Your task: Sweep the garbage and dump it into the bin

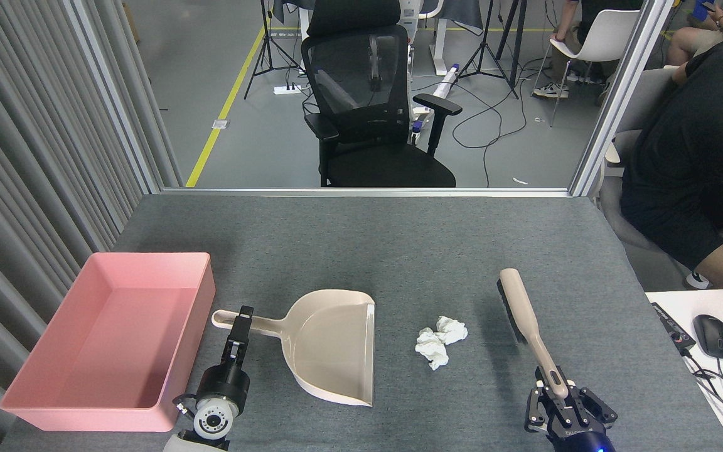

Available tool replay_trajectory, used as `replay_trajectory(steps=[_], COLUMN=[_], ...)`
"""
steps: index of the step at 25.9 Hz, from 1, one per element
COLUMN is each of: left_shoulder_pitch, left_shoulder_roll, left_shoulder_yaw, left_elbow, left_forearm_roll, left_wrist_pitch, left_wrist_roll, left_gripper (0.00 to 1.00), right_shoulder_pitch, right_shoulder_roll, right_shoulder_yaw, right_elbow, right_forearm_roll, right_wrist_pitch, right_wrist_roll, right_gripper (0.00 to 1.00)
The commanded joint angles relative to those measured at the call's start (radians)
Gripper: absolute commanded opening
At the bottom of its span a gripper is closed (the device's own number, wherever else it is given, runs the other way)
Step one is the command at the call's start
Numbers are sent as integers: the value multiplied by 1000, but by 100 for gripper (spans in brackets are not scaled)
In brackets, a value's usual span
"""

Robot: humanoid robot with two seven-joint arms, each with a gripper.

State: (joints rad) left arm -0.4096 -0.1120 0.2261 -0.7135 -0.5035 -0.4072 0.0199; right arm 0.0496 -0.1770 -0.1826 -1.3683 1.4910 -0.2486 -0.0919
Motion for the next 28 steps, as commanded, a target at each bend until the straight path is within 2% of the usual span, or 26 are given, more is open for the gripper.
replay_trajectory(steps=[1,7,16,28], left_shoulder_pitch=[-12,-17,-40,-48], left_shoulder_roll=[-2,-2,-3,-2], left_shoulder_yaw=[13,18,19,19], left_elbow=[42,63,77,80], left_forearm_roll=[2,2,2,0], left_wrist_pitch=[-30,-44,-58,-67], left_wrist_roll=[-9,-14,-41,-86], left_gripper=[68,65,50,35], right_shoulder_pitch=[-1,-1,1,-2], right_shoulder_roll=[-1,-4,-4,7], right_shoulder_yaw=[0,0,0,2], right_elbow=[0,0,0,-2], right_forearm_roll=[0,0,0,0], right_wrist_pitch=[-1,-1,-1,-3], right_wrist_roll=[0,0,0,0], right_gripper=[16,16,17,17])
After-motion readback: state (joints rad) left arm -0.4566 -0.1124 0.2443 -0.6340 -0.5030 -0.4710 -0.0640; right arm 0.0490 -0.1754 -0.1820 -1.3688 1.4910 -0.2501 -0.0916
